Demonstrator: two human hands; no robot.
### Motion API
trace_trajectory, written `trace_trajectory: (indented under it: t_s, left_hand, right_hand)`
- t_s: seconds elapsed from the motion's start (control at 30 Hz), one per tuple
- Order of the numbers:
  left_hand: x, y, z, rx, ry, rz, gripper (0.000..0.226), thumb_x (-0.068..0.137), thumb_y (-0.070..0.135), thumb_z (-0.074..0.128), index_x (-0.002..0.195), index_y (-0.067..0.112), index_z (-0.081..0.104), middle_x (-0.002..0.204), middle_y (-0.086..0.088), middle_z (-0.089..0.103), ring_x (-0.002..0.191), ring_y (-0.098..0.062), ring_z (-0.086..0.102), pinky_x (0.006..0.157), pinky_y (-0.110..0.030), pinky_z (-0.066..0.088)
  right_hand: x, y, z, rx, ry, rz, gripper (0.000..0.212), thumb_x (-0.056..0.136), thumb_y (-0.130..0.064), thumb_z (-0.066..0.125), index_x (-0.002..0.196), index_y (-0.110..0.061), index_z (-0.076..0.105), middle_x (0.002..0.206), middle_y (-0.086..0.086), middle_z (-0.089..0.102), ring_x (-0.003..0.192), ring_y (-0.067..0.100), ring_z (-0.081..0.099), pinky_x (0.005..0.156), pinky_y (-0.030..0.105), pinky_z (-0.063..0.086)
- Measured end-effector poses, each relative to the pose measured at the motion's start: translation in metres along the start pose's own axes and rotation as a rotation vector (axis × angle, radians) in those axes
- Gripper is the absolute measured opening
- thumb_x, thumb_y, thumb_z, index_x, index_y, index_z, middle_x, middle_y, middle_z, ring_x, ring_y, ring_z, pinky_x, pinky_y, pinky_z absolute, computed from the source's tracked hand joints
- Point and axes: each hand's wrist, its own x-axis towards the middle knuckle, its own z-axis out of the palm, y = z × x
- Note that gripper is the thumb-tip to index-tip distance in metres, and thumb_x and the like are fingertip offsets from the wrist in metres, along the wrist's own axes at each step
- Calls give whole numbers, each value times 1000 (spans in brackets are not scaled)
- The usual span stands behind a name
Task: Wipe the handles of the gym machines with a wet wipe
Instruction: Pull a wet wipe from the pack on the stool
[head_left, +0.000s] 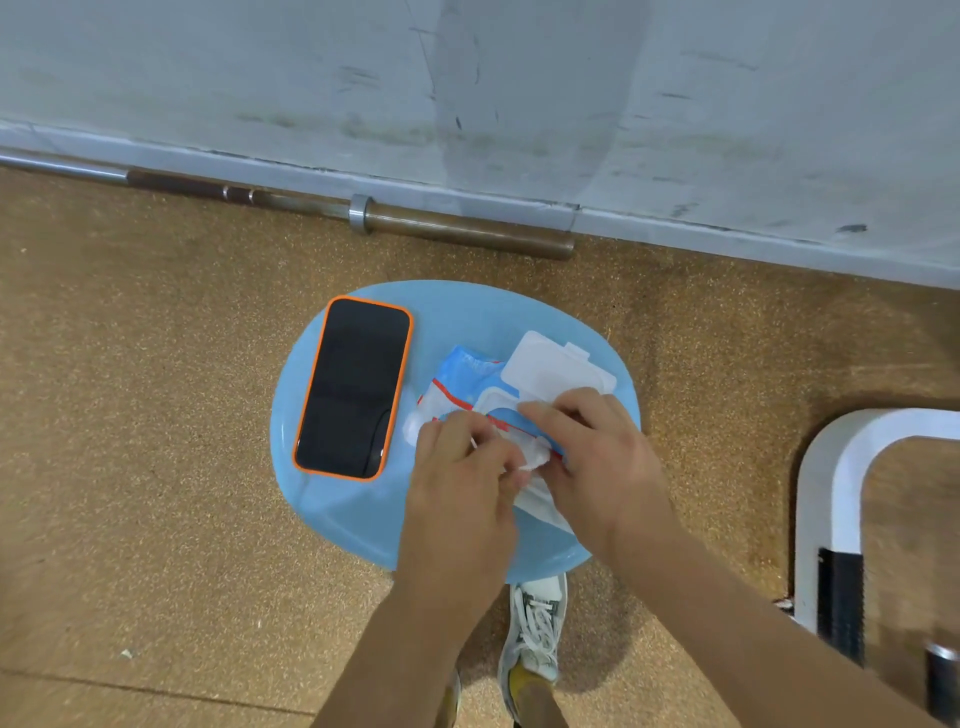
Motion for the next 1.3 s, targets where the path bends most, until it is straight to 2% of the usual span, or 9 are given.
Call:
trace_trajectory:
  t_s: [0.1, 0.3, 0.5, 0.57, 0.67, 0.77, 0.93, 1.13, 1.3]
  left_hand:
    - [-1, -8, -3, -60, -75, -32, 6, 80, 20, 62, 76, 17, 59, 92, 9, 46, 84, -6, 31, 77, -15, 30]
    - [3, -16, -9, 177, -109, 76, 32, 68, 43, 73, 97, 33, 65, 101, 4, 53, 88, -18, 40, 75, -30, 39]
    - [24, -15, -9, 99, -115, -66, 22, 84, 41, 59, 97, 31, 73, 93, 9, 52, 93, -17, 40, 78, -36, 46]
    - [31, -13, -9, 109, -173, -101, 23, 85, 45, 62, 93, 27, 73, 92, 11, 50, 95, -15, 38, 83, -33, 42]
    - [38, -13, -12, 26, -149, -121, 25, 78, 46, 69, 78, 21, 73, 89, 6, 53, 93, -16, 41, 80, -32, 41]
    - [42, -11, -13, -50, -131, -103, 19, 75, 38, 75, 73, 20, 73, 88, 5, 53, 91, -19, 41, 81, -26, 37]
    - [38, -16, -16, -74, -214, -59, 9, 81, 21, 72, 89, 24, 76, 93, 7, 50, 95, -17, 38, 82, -14, 29]
    - [43, -12, -18, -25, -153, -114, 16, 73, 36, 77, 83, 24, 78, 79, 12, 49, 90, -12, 38, 77, -19, 31]
    - [48, -9, -18, -40, -200, -103, 23, 66, 45, 79, 65, 25, 67, 81, 8, 48, 85, -10, 40, 69, -13, 29]
  right_hand:
    - [-3, -2, 2, -4, 42, -12, 36, 72, -20, 53, 105, -21, 69, 91, 1, 61, 81, 24, 56, 70, 29, 50]
    - [-10, 5, -3, 70, 46, -106, 22, 81, -20, 52, 92, -19, 72, 93, 2, 64, 81, 23, 59, 79, 22, 44]
    - [0, 6, -14, 282, -27, -3, 3, 78, -21, 72, 75, -22, 74, 85, -7, 65, 80, 8, 56, 76, 14, 40]
    - [5, 5, -21, 438, -98, 137, 24, 75, -17, 78, 64, -32, 64, 76, -10, 63, 75, 2, 55, 69, 11, 40]
    - [13, 5, -27, 598, -153, 308, 14, 77, -17, 77, 71, -23, 66, 73, -8, 63, 65, -1, 55, 64, 12, 41]
    - [14, -2, -25, 626, -83, 384, 18, 78, -12, 75, 90, -19, 64, 91, -5, 64, 81, 10, 61, 71, 13, 45]
    - [8, -12, -22, 694, -170, 335, 33, 79, -8, 73, 100, -32, 64, 95, -17, 64, 87, -13, 56, 81, 3, 38]
    - [4, -7, -20, 751, -88, 370, 31, 82, -5, 70, 95, -31, 64, 85, 12, 62, 75, 8, 57, 74, 17, 47]
    - [-3, -8, -14, 558, -34, 144, 31, 86, -1, 56, 103, -23, 71, 83, -4, 54, 74, -2, 51, 68, 6, 37]
